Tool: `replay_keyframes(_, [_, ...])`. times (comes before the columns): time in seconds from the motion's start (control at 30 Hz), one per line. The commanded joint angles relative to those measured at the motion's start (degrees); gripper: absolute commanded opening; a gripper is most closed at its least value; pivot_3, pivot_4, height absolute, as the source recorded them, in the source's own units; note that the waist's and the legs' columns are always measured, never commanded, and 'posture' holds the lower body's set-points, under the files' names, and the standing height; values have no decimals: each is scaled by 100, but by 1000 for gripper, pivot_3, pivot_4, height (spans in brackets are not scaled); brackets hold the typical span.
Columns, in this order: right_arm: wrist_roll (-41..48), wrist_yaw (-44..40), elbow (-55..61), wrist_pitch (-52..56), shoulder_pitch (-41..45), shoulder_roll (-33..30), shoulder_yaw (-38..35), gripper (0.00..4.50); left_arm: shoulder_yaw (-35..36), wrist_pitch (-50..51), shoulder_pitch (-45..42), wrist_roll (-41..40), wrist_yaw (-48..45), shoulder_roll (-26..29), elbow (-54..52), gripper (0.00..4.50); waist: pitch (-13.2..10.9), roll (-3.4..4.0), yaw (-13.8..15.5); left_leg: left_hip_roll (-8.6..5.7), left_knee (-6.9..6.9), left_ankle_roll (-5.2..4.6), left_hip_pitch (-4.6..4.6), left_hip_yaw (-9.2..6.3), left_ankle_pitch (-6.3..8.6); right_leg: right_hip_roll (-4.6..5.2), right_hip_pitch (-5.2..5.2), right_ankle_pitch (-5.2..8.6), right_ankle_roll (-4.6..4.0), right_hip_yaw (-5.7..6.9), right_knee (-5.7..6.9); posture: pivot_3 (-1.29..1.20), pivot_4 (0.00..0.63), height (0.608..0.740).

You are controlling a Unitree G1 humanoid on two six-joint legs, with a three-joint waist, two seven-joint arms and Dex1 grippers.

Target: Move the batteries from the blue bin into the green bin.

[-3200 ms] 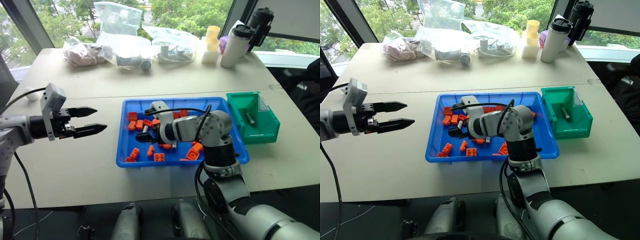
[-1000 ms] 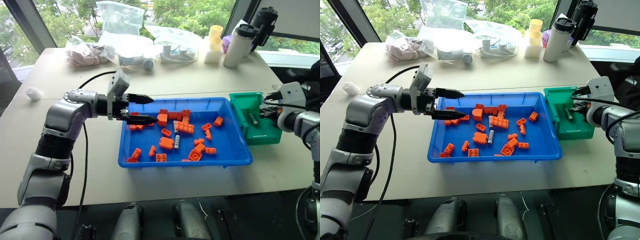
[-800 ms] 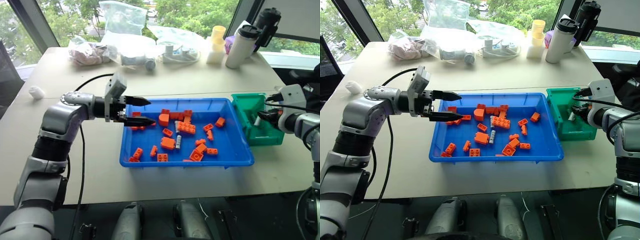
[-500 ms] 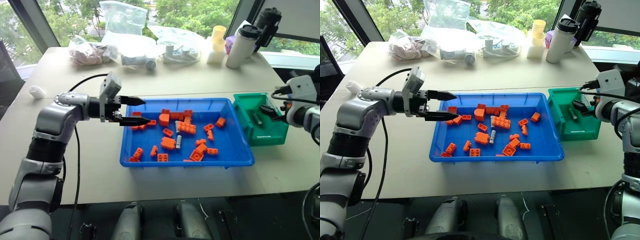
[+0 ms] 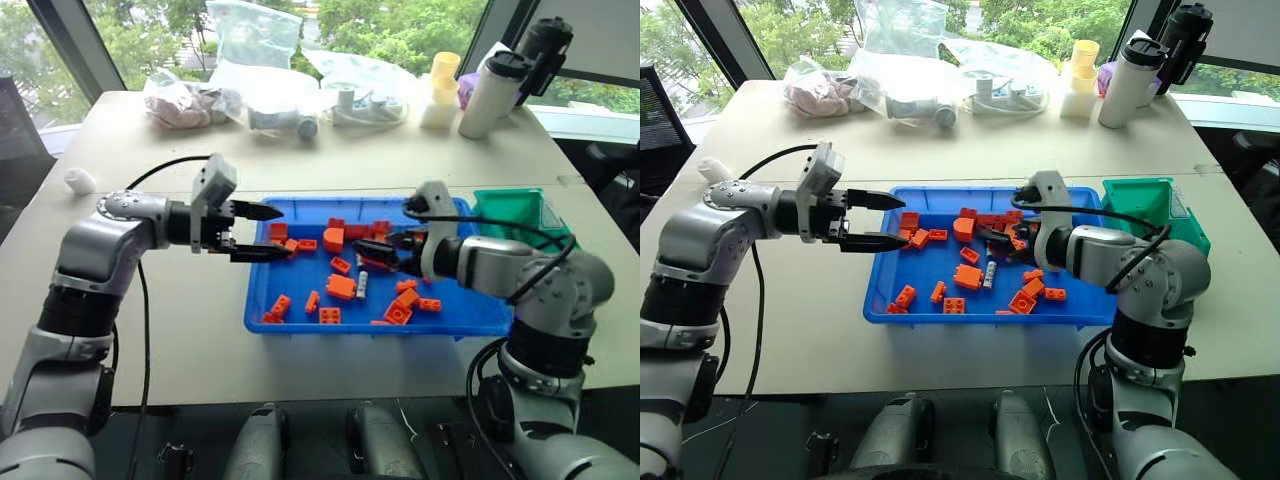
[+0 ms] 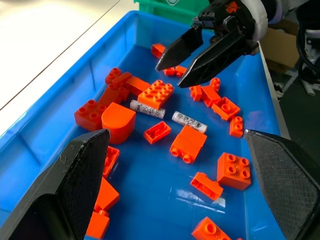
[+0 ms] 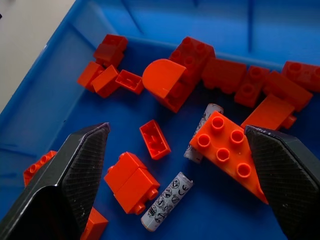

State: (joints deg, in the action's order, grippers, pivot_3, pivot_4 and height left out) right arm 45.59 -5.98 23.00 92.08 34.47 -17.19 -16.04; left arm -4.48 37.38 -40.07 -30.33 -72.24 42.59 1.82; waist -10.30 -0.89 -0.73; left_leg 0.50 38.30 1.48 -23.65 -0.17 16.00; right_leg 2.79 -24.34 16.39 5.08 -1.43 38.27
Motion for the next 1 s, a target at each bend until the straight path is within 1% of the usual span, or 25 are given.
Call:
replay_keyframes(0.03, [753, 767, 218, 42, 20, 88, 106, 4446, 229, 57, 23, -140, 55, 40, -294, 4500, 0, -1, -23, 2, 0, 0, 1, 0, 0, -2, 0, -2, 4, 0, 0, 0, 150, 740])
replay_keyframes(0.23, [1842, 1943, 41, 42, -237, -25, 268, 4446, 356, 171, 232, -263, 209, -8, -495, 4500, 1, 0, -48, 20, -7, 0, 10, -2, 0, -21, 1, -2, 3, 0, 3, 0, 150, 740])
replay_keyframes(0.43, [2634, 2792, -121, 42, -455, -237, 486, 4446, 429, 230, 308, -377, 342, -64, -578, 4500, 1, 0, -42, 19, -6, 0, 10, 0, 0, -19, 1, -2, 3, 0, 2, 0, 150, 740])
replay_keyframes(0.57, [2828, 3108, -256, 42, -435, -307, 672, 4446, 475, 255, 319, -436, 425, -121, -600, 4500, 1, 0, -44, 19, -6, 0, 10, 0, 0, -21, 1, -2, 3, 0, 2, 0, 150, 740])
replay_keyframes(0.67, [2688, 3222, -301, 42, -477, -419, 1015, 4446, 532, 286, 360, -496, 498, -167, -650, 4500, 1, 0, -44, 19, -7, 0, 10, 0, 0, -21, 1, -2, 3, 0, 2, 0, 150, 740])
replay_keyframes(0.83, [2504, 3244, -325, 42, -484, -472, 1235, 4446, 570, 326, 402, -553, 588, -201, -710, 4500, 5, -6, -43, 20, -6, 0, 10, -1, 0, -22, 2, -2, 3, 0, 2, 0, 150, 740])
replay_keyframes(0.9, [2410, 3221, -314, 42, -479, -452, 1334, 3948, 578, 333, 418, -566, 616, -211, -728, 4500, 7, -8, -45, 20, -6, 0, 12, -1, 0, -23, 3, -2, 3, 0, 2, 0, 150, 740])
replay_keyframes(0.93, [2370, 3207, -308, 42, -484, -423, 1371, 3618, 580, 334, 422, -575, 628, -214, -732, 4500, 7, -8, -44, 20, -6, 0, 12, -1, 0, -23, 4, -2, 3, 0, 2, 0, 150, 740])
replay_keyframes(1.0, [2264, 3163, -284, 42, -500, -379, 1493, 2623, 577, 331, 421, -595, 662, -222, -732, 4500, 7, -8, -44, 21, -6, 0, 13, -1, 0, -23, 4, -2, 3, 0, 2, 0, 150, 740])
